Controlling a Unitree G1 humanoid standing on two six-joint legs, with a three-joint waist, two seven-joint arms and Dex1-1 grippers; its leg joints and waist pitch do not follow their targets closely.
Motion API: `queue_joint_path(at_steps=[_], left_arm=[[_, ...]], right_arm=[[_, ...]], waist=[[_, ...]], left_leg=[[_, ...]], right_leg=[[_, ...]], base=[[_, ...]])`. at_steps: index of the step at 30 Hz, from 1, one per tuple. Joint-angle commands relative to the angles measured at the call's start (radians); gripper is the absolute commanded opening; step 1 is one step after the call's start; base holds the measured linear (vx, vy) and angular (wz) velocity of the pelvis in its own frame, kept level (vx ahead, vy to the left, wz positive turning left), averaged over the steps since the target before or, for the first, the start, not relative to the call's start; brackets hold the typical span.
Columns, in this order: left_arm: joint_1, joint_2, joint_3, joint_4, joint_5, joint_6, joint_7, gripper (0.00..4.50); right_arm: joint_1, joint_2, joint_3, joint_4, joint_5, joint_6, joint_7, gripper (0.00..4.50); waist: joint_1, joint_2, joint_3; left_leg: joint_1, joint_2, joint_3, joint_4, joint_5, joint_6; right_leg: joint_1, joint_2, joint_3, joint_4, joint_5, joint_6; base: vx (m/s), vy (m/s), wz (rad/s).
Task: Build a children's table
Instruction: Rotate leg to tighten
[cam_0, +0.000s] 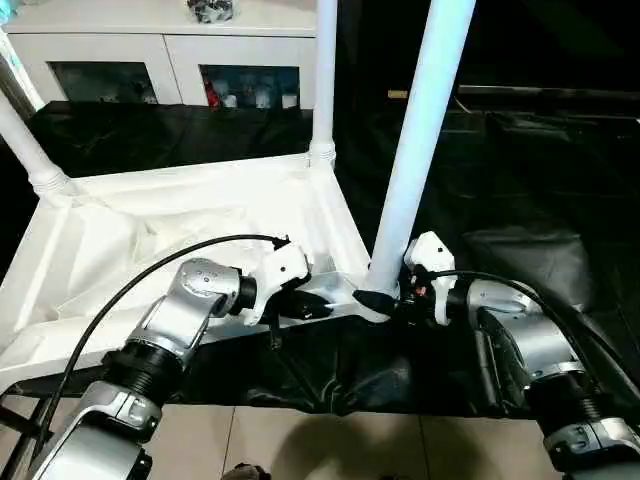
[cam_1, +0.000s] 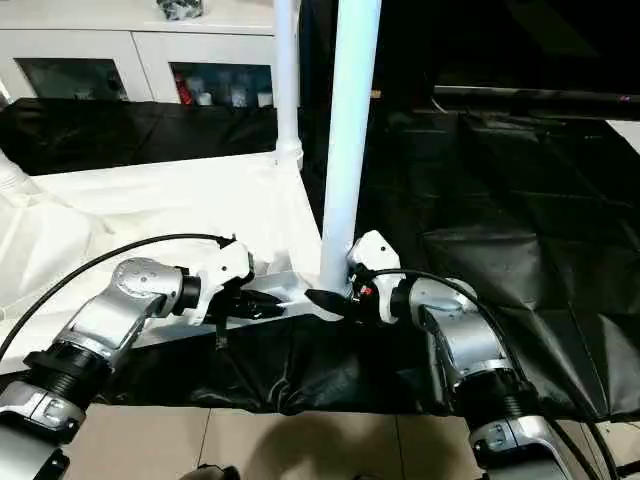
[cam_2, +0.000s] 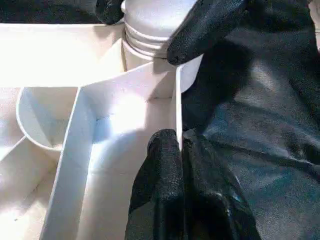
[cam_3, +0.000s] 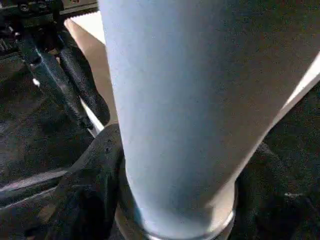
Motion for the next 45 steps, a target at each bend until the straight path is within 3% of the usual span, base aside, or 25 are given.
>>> queue_joint_path(at_steps=[1, 9, 12, 14, 17, 22, 23, 25, 29, 36, 41, 45], left_arm=[[-0.020, -0.015, -0.012, -0.043, -0.015, -0.023, -0.009, 0.00], [-0.029, -0.044, 0.003, -0.018, 0.002, -0.022, 0.067, 0.00], [-0.052, -0.081, 0.013, 0.015, 0.020, -0.011, 0.144, 0.00], [-0.079, -0.124, 0.022, 0.053, 0.039, 0.007, 0.233, 0.00], [-0.110, -0.176, 0.032, 0.095, 0.057, 0.018, 0.342, 0.00], [-0.133, -0.234, 0.039, 0.117, 0.066, 0.037, 0.420, 0.00], [-0.133, -0.234, 0.039, 0.117, 0.066, 0.037, 0.420, 0.00], [-0.133, -0.248, 0.039, 0.119, 0.064, 0.031, 0.416, 0.00], [-0.118, -0.228, 0.029, 0.098, 0.052, 0.015, 0.369, 0.00], [-0.072, -0.162, 0.017, 0.031, 0.018, -0.020, 0.238, 0.00], [-0.053, -0.116, 0.006, 0.007, 0.011, -0.032, 0.165, 0.00], [-0.046, -0.084, 0.004, -0.005, 0.009, -0.034, 0.115, 0.00]], right_arm=[[0.008, 0.010, 0.034, -0.032, 0.006, 0.007, 0.035, 2.67], [0.014, 0.047, 0.021, -0.012, -0.018, 0.007, -0.064, 2.66], [-0.016, 0.110, -0.020, 0.074, -0.050, -0.006, -0.244, 2.66], [-0.049, 0.179, -0.075, 0.158, -0.056, 0.001, -0.426, 2.65], [-0.079, 0.234, -0.095, 0.222, -0.086, -0.011, -0.592, 2.65], [-0.112, 0.299, -0.123, 0.280, -0.098, -0.037, -0.733, 2.65], [-0.112, 0.299, -0.123, 0.280, -0.098, -0.037, -0.733, 2.65], [-0.128, 0.323, -0.141, 0.314, -0.077, -0.067, -0.725, 3.21], [-0.132, 0.312, -0.150, 0.315, -0.065, -0.083, -0.709, 3.68], [-0.119, 0.231, -0.134, 0.292, -0.086, -0.153, -0.609, 3.68], [-0.091, 0.156, -0.083, 0.234, -0.090, -0.163, -0.446, 3.68], [-0.065, 0.099, -0.040, 0.183, -0.080, -0.175, -0.302, 3.68]], waist=[[-0.002, -0.002, -0.072], [-0.002, -0.003, -0.073], [-0.011, -0.004, -0.071], [-0.019, -0.001, -0.068], [-0.026, -0.002, -0.069], [-0.027, -0.002, -0.072], [-0.026, -0.002, -0.072], [-0.026, -0.002, -0.075], [-0.023, 0.000, -0.075], [-0.020, 0.001, -0.077], [-0.020, 0.000, -0.077], [-0.015, -0.002, -0.074]], left_leg=[[0.035, 0.009, -0.005, -0.064, -0.387, 0.002], [0.033, 0.008, -0.005, -0.063, -0.372, 0.002], [0.033, 0.004, -0.006, -0.063, -0.394, -0.015], [0.040, 0.002, -0.009, -0.063, -0.433, -0.034], [0.039, -0.001, -0.012, -0.064, -0.446, -0.037], [0.037, -0.001, -0.011, -0.062, -0.435, -0.025], [0.035, -0.001, -0.011, -0.063, -0.430, -0.023], [0.032, -0.001, -0.010, -0.062, -0.414, -0.013], [0.030, 0.000, -0.009, -0.063, -0.390, -0.002], [0.030, 0.003, -0.005, -0.060, -0.360, 0.011], [0.027, 0.004, -0.005, -0.060, -0.349, 0.022], [0.033, 0.006, -0.002, -0.059, -0.370, 0.026]], right_leg=[[0.034, -0.017, 0.003, -0.064, -0.324, -0.191], [0.034, -0.017, 0.004, -0.062, -0.304, -0.192], [0.031, -0.019, 0.002, -0.068, -0.368, -0.176], [0.023, -0.019, 0.001, -0.077, -0.437, -0.157], [0.023, -0.018, -0.001, -0.082, -0.458, -0.139], [0.023, -0.017, -0.001, -0.082, -0.426, -0.138], [0.025, -0.016, -0.001, -0.081, -0.416, -0.139], [0.029, -0.016, -0.001, -0.076, -0.372, -0.148], [0.034, -0.016, 0.000, -0.072, -0.330, -0.164], [0.039, -0.016, 0.001, -0.063, -0.263, -0.194], [0.041, -0.016, 0.001, -0.062, -0.256, -0.198], [0.038, -0.015, 0.002, -0.067, -0.288, -0.194]], base=[[0.000, 0.000, 0.00], [0.000, 0.000, 0.00], [0.000, 0.000, 0.00], [0.000, 0.000, 0.00], [0.000, 0.000, 0.00], [0.000, 0.000, 0.00], [0.000, 0.000, 0.00], [0.000, 0.000, 0.00], [0.000, 0.000, 0.00], [0.000, 0.000, 0.00], [0.000, 0.000, 0.00], [0.000, 0.000, 0.00]])
